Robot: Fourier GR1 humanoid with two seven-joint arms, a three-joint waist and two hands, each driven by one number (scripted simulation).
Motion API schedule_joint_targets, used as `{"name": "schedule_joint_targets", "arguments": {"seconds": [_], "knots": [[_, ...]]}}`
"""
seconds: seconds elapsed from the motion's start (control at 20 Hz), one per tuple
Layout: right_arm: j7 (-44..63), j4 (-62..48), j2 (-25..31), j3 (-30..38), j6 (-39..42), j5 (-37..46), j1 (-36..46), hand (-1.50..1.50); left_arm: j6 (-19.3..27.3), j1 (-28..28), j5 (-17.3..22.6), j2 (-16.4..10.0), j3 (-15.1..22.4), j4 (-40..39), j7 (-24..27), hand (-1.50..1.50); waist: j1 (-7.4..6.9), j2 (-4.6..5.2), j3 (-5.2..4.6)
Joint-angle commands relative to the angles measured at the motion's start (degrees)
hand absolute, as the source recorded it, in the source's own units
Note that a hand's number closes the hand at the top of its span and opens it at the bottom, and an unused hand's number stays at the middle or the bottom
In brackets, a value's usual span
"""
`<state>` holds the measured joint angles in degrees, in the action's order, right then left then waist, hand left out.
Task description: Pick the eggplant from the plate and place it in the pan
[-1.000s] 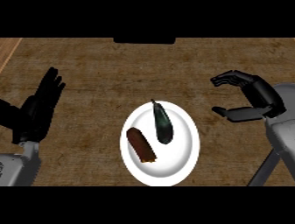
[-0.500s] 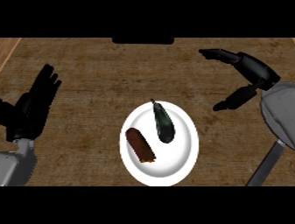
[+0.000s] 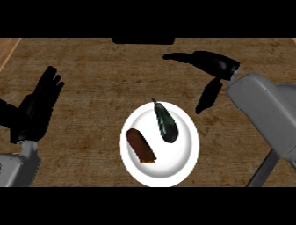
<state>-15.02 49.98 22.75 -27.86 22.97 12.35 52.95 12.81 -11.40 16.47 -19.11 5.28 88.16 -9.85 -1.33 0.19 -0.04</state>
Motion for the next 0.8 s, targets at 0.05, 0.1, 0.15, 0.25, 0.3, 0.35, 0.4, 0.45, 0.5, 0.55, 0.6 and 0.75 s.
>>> {"name": "schedule_joint_targets", "arguments": {"seconds": [0.05, 0.1, 0.15, 0.25, 0.3, 0.35, 0.4, 0.45, 0.5, 0.55, 0.6, 0.75], "knots": [[2.95, -2.74, -1.02, -6.93, 10.14, 5.06, 3.74, -1.5, 1.84, -0.66, -1.75, 1.85, 0.84, -1.09, -0.02, 0.0, 0.3, 0.0, -0.02], [4.3, -2.56, -2.1, -8.37, 10.86, 6.04, 2.88, -1.5, 0.26, -0.44, -0.94, 0.79, 0.59, -0.19, -0.76, 0.0, 0.4, -0.13, -0.01], [2.55, -2.14, 0.8, -8.24, 14.9, 5.91, 4.03, -1.5, 0.21, 0.68, -0.24, 0.01, -0.79, 1.81, -0.6, 0.0, 0.3, -0.26, 0.0], [3.53, -1.75, -1.55, -8.24, 14.91, 7.65, 4.25, -1.5, -0.57, 1.04, -0.17, 0.05, -0.92, 1.89, -1.48, 0.0, 0.66, -0.24, 0.02], [4.6, -1.18, -2.44, -7.6, 15.56, 8.06, 4.85, -1.5, -0.93, -0.95, -0.26, -1.08, -2.13, 1.04, -2.76, 0.0, 0.88, -0.23, 0.02], [3.01, -1.1, -3.31, -8.53, 14.54, 9.86, 3.55, -1.5, 0.3, -1.15, -1.55, 1.8, -0.82, -1.14, -0.64, 0.0, 1.01, -0.14, 0.02], [4.38, -0.34, -4.23, -7.06, 13.98, 10.54, 3.71, -1.5, 0.65, 2.13, -2.19, 1.6, 0.12, 3.71, -2.34, 0.0, 0.79, -0.25, 0.04], [4.85, 0.13, -4.02, -6.62, 15.32, 11.04, 4.79, -1.5, -1.44, -1.36, -0.02, -0.4, -3.05, 0.99, -3.85, 0.0, 0.98, -0.21, 0.03], [5.57, 5.28, -0.53, -6.64, 17.71, 10.44, 2.74, -1.5, -3.29, 4.99, 0.9, -1.13, -3.14, 5.48, -1.27, 0.0, 1.11, -0.48, 0.02], [3.82, 4.58, -0.92, -8.85, 16.16, 13.52, 2.03, -1.5, -0.76, 3.33, -1.24, -0.17, -2.42, 3.99, -2.49, 0.0, 1.06, -0.33, 0.03], [9.03, 7.73, -2.21, -7.88, 18.39, 12.5, 4.97, -1.5, -0.68, 2.28, -1.13, 0.58, -1.83, 2.83, -3.1, 0.0, 1.46, -0.49, 0.01], [11.33, 11.22, -3.13, -9.33, 14.34, 17.17, 2.17, -1.5, 0.33, 0.06, -3.51, 2.21, -1.32, -0.24, -0.85, 0.0, 1.78, -0.33, 0.01]]}}
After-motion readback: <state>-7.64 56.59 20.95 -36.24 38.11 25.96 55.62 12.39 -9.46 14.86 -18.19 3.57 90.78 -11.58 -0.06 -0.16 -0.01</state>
